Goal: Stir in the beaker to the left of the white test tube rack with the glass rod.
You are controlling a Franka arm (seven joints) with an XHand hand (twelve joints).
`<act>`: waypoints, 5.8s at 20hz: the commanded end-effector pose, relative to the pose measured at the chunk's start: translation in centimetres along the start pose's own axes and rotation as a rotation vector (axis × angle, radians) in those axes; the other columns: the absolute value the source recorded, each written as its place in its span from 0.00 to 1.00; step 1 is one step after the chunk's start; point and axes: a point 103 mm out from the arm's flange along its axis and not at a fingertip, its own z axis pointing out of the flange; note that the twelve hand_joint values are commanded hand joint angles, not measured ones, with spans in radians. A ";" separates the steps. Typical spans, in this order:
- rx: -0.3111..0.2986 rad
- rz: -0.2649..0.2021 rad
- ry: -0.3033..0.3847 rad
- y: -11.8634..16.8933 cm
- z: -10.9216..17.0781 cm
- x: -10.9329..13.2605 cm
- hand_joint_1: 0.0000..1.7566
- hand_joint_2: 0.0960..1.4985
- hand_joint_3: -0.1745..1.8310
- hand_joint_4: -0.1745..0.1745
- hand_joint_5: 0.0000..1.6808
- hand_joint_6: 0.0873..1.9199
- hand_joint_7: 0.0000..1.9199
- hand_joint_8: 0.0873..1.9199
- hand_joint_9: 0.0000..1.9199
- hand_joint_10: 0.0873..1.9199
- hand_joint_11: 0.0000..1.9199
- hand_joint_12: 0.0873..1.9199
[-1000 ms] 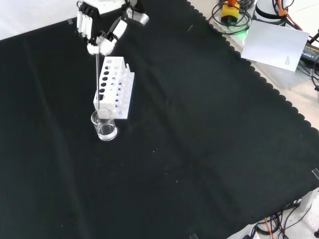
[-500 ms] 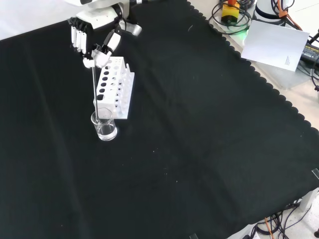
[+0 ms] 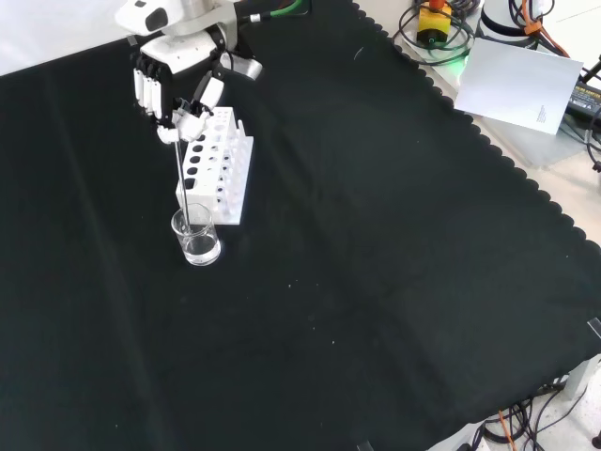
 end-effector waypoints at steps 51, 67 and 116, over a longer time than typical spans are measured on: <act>0.085 0.037 -0.027 -1.1 2.4 1.4 0.74 0.67 0.09 0.00 0.76 0.02 0.60 0.53 0.91 0.27 0.66 0.37; 0.105 0.014 -0.017 2.3 3.9 3.0 0.74 0.67 0.09 0.00 0.76 0.02 0.59 0.53 0.91 0.28 0.66 0.37; 0.062 0.067 -0.039 -0.9 0.8 0.0 0.74 0.68 0.09 0.00 0.76 0.02 0.59 0.53 0.91 0.28 0.66 0.37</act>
